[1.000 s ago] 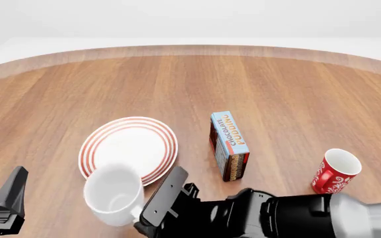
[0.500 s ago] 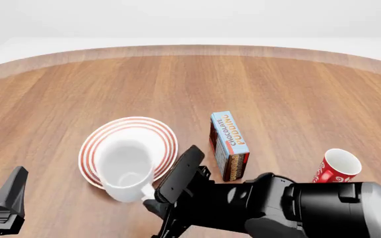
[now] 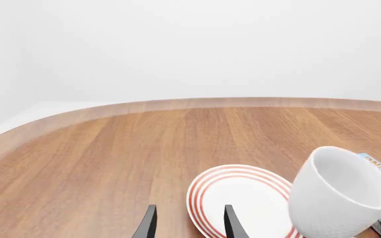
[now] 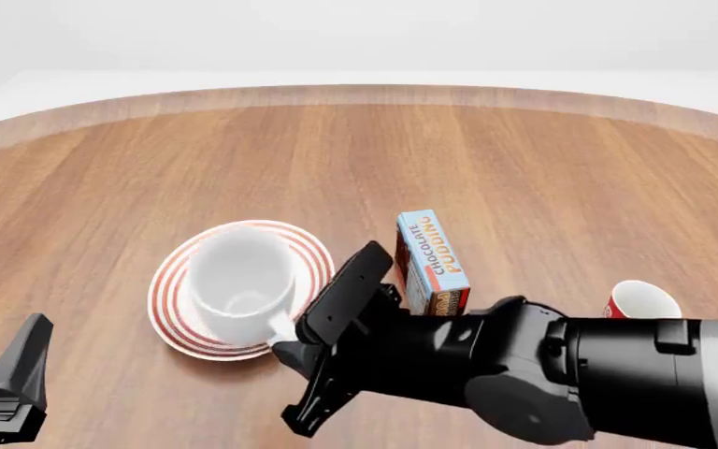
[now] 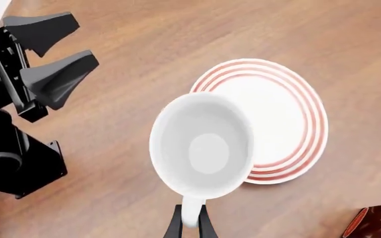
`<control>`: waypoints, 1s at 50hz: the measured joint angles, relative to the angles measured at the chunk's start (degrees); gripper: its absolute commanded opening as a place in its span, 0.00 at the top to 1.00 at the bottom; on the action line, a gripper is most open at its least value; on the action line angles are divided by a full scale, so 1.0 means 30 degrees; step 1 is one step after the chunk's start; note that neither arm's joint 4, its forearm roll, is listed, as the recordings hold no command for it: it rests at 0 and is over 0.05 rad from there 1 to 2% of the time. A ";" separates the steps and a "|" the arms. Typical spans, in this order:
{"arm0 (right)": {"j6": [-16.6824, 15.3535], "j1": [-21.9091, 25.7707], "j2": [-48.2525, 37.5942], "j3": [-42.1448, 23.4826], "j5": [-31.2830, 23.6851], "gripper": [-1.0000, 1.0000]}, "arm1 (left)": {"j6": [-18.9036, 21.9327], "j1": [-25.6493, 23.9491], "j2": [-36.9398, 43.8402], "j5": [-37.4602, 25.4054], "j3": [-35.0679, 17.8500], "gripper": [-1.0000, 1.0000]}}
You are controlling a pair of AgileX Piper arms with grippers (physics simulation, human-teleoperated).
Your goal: Pick up the white mug and put it on the plate, and put the chocolate pudding to the right of the plate.
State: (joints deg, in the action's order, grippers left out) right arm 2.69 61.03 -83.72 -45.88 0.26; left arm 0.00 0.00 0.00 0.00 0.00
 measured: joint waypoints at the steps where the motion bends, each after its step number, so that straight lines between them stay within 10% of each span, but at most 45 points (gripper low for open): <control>1: -0.0002 -0.0040 0.0000 -0.0051 -0.0010 1.00 | 0.0000 0.0000 0.0000 0.0000 0.0000 0.00; 50: 0.0017 -0.1451 -0.1162 -0.3273 -0.1723 1.00 | 0.0000 0.0000 0.0000 0.0000 0.0000 0.00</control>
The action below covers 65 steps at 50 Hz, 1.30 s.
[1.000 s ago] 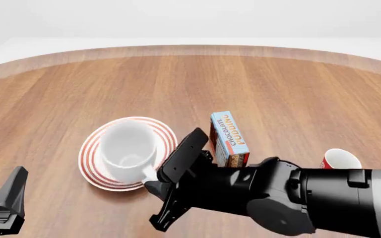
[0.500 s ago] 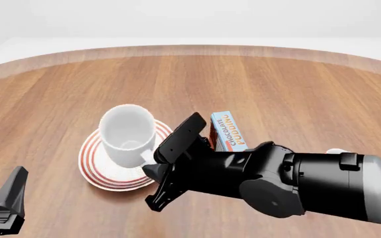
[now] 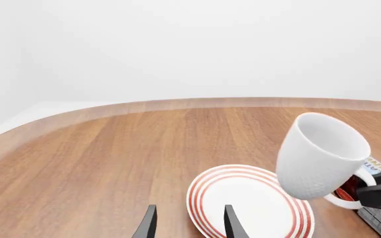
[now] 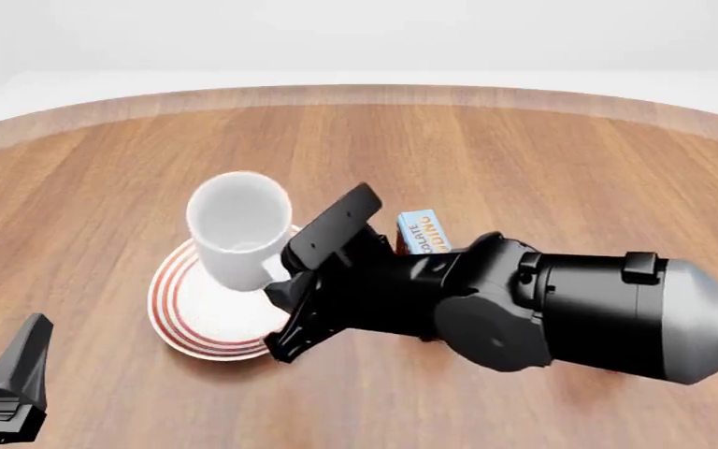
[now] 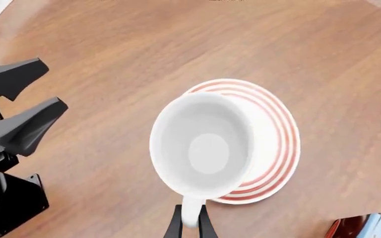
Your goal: Pick up the white mug and put it on the plate, and put the chocolate pudding to the right of the plate.
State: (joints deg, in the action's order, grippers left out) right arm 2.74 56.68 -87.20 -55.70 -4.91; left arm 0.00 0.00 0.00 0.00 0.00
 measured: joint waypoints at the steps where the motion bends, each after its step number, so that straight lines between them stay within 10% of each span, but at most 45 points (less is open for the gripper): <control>1: 0.0017 -0.0032 -0.0036 -0.0078 -0.0049 1.00 | 0.0000 0.0000 0.0000 0.0000 0.0000 0.00; 65: 0.1181 -0.1228 -0.3835 -0.3596 -0.0868 1.00 | 0.0000 0.0000 0.0000 0.0000 0.0000 0.00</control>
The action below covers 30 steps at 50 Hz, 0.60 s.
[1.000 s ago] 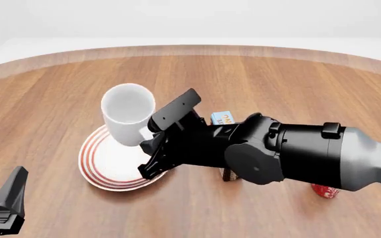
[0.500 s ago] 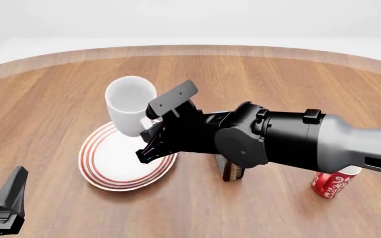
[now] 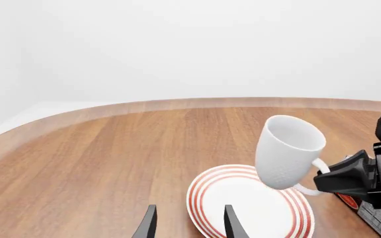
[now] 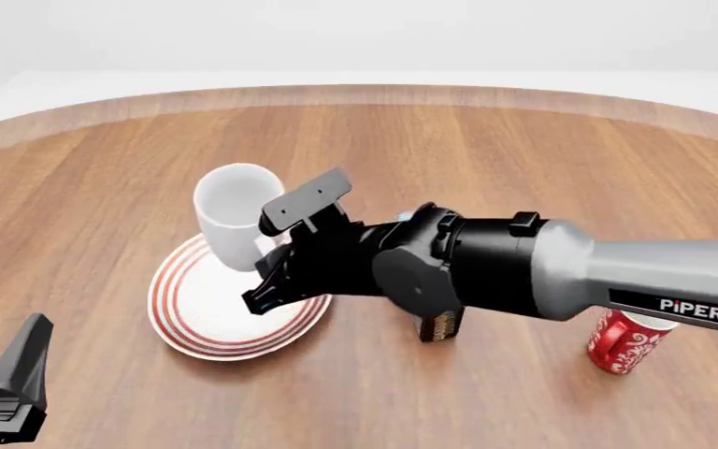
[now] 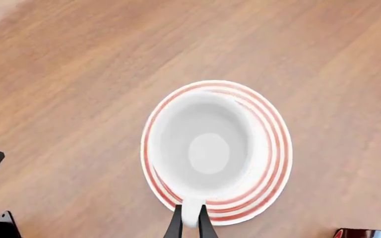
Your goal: Pick up the white mug and put it on the plate, and put the chocolate pudding to the right of the plate.
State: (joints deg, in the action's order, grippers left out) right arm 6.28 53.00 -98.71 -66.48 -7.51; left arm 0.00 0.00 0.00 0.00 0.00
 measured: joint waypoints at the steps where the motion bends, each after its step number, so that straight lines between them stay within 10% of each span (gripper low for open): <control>1: 0.0021 0.0002 -0.0065 -0.0028 0.0007 1.00 | 0.0000 0.0000 0.0000 0.0000 0.0000 0.00; 30: 0.0650 0.0010 -0.1581 -0.0664 0.0201 1.00 | 0.0000 0.0000 0.0000 0.0000 0.0000 0.00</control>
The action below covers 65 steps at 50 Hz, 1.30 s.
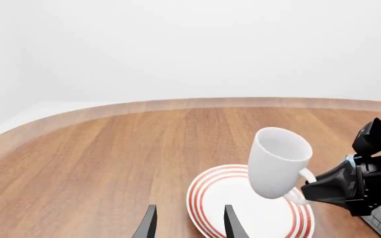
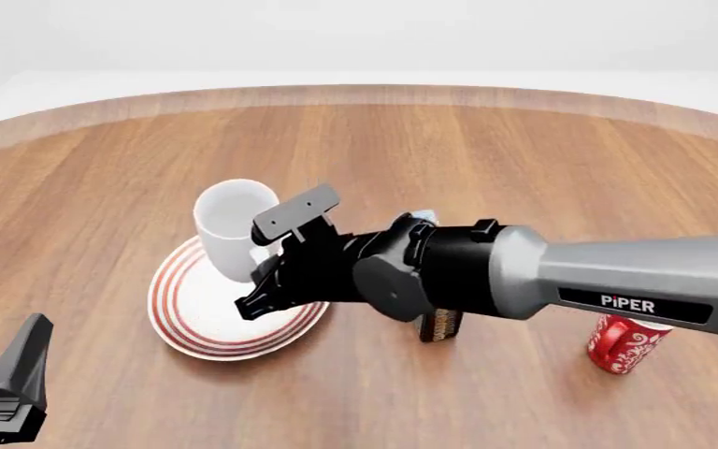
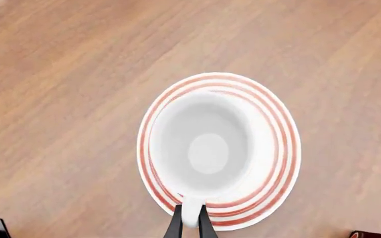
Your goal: Pick up the white mug and put it on the plate, and put the chocolate pudding to the right of the plate.
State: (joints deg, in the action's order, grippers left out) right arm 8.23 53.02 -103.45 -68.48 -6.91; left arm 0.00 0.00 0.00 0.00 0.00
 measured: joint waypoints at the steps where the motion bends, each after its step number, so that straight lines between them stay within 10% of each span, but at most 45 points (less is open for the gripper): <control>1: 0.0016 -0.0004 -0.0039 -0.0011 0.0004 1.00 | 0.0000 0.0000 0.0000 0.0000 0.0000 0.00; 65: 0.0859 0.0005 -0.2141 -0.0426 0.0310 1.00 | 0.0000 0.0000 0.0000 0.0000 0.0000 0.00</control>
State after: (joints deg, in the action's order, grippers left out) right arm 10.81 53.04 -109.88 -69.76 -5.98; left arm 0.00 0.00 0.00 0.00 0.00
